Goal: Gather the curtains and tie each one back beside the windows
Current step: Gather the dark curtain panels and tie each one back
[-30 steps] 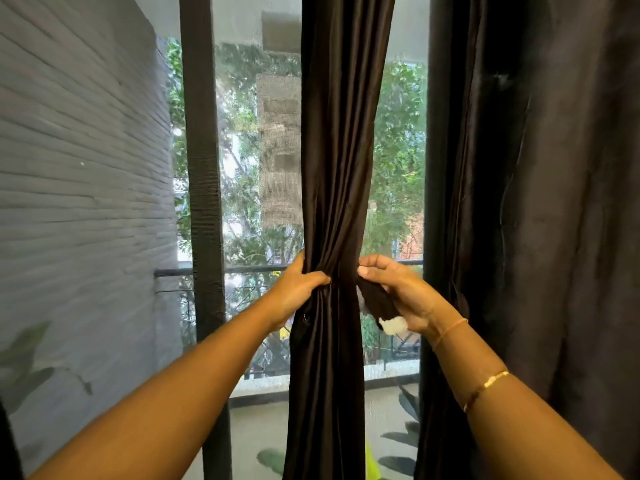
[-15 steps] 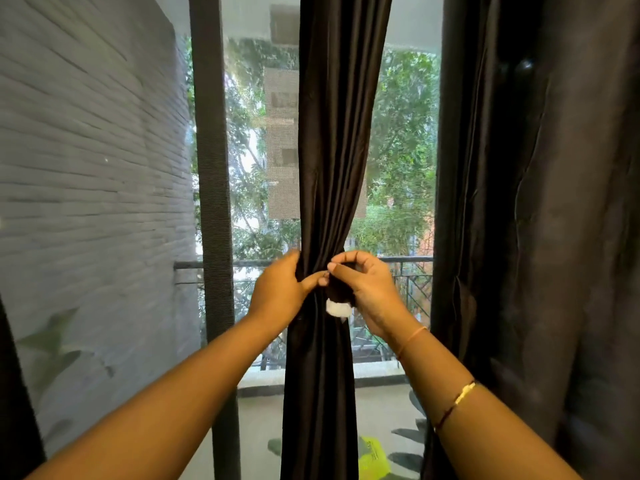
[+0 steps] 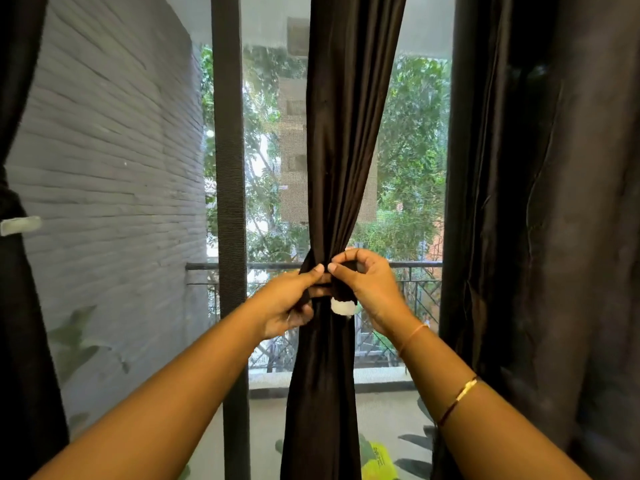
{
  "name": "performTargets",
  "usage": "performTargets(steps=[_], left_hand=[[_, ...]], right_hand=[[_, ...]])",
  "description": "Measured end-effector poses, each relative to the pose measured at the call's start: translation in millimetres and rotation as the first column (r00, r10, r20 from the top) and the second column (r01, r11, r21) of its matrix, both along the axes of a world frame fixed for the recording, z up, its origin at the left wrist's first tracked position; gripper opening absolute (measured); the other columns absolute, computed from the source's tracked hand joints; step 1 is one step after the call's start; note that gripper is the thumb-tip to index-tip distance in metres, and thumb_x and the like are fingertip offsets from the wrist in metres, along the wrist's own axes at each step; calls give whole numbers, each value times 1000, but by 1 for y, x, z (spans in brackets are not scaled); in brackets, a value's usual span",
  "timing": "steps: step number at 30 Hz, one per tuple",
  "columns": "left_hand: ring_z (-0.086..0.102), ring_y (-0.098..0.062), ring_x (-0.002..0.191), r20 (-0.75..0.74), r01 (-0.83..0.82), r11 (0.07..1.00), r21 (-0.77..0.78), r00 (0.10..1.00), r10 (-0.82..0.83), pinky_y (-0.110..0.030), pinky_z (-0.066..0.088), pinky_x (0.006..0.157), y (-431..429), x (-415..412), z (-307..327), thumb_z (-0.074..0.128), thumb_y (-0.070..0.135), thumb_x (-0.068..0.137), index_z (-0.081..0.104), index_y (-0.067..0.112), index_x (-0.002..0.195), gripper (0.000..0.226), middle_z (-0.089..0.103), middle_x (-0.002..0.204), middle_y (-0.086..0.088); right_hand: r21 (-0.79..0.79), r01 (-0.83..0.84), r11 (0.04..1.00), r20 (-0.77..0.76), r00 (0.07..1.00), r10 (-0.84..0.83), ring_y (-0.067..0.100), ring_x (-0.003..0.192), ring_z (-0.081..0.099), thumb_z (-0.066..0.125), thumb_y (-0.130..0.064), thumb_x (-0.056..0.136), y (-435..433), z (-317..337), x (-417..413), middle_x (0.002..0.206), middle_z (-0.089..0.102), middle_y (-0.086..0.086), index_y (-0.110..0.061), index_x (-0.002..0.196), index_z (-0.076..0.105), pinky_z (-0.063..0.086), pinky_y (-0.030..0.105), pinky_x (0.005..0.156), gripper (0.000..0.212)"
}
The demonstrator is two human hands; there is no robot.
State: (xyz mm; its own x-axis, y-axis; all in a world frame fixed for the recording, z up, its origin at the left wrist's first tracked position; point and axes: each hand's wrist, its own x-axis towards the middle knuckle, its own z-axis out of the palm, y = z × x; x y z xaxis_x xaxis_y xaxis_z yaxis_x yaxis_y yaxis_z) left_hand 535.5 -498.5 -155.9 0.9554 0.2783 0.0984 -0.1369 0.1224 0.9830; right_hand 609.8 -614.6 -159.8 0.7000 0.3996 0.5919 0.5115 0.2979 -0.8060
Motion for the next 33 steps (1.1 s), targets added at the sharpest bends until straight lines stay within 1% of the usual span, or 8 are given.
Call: performTargets(steps=[6, 8, 12, 16, 19, 21, 26, 33], left_hand=[[50, -6, 64, 98, 184, 976, -118, 980, -173, -21, 51, 62, -3, 6, -15, 39, 42, 95, 63, 25, 116, 35, 61, 67, 5], [43, -8, 61, 137, 261, 945, -195, 962, -238, -24, 52, 57, -5, 8, -17, 41, 41, 94, 64, 25, 117, 36, 55, 68, 2], [51, -12, 64, 144, 339, 922, -189, 938, -315, -26, 52, 54, -9, 9, -21, 42, 39, 94, 66, 25, 115, 34, 63, 74, -2], [67, -17, 81, 188, 326, 925, -196, 938, -291, -36, 54, 80, -12, 15, -22, 40, 32, 97, 66, 17, 112, 33, 72, 102, -6], [68, -14, 71, 185, 140, 986, -95, 975, -121, -28, 56, 66, -18, 19, -25, 44, 25, 97, 69, 17, 96, 26, 74, 88, -3], [69, -10, 74, 217, 35, 999, -30, 976, -28, -22, 56, 62, -21, 20, -28, 44, 20, 98, 69, 22, 92, 26, 74, 89, 1], [59, -18, 98, 287, -155, 938, 311, 956, 63, -22, 46, 72, -37, 26, -35, 39, 9, 99, 54, 13, 125, 30, 62, 120, -15], [60, -7, 62, 256, -71, 868, 492, 964, -66, -20, 48, 61, -39, 19, -36, 57, -6, 83, 51, 10, 113, 34, 64, 71, 3]], right_hand=[[-197, 317, 928, 286, 924, -255, 13, 68, 56, 69, -15, 82, -5, -8, -4, 72, 60, -4, -20, 77, 53, 45, 20, 63, 18], [-270, 469, 841, 410, 846, -340, 6, 54, 44, 70, -19, 80, -9, -10, -5, 62, 50, -9, -22, 75, 50, 35, 13, 47, 21], [-396, 503, 768, 497, 821, -282, 7, 58, 46, 69, -19, 80, -19, -4, -11, 64, 48, -13, -23, 80, 53, 34, 13, 46, 16], [-558, 92, 824, 155, 988, -5, 21, 76, 58, 60, -4, 87, -38, 10, -19, 85, 58, 7, -15, 102, 62, 49, 30, 66, 18], [-391, -278, 877, -241, 951, 194, 17, 72, 63, 49, 3, 92, -50, 14, -25, 89, 64, 8, -9, 109, 61, 56, 27, 67, 24], [-296, -247, 923, -313, 938, 150, 19, 66, 65, 48, -2, 94, -51, 16, -26, 84, 70, -1, -6, 104, 60, 58, 28, 61, 16], [-400, 381, 834, 279, 917, -285, 16, 63, 60, 65, -37, 85, -31, 12, -23, 72, 61, 1, -10, 82, 63, 52, 34, 60, 27], [-372, 595, 713, 525, 768, -367, 26, 84, 57, 64, -29, 85, -18, 10, -18, 85, 54, 6, -17, 72, 54, 49, 38, 75, 20]])
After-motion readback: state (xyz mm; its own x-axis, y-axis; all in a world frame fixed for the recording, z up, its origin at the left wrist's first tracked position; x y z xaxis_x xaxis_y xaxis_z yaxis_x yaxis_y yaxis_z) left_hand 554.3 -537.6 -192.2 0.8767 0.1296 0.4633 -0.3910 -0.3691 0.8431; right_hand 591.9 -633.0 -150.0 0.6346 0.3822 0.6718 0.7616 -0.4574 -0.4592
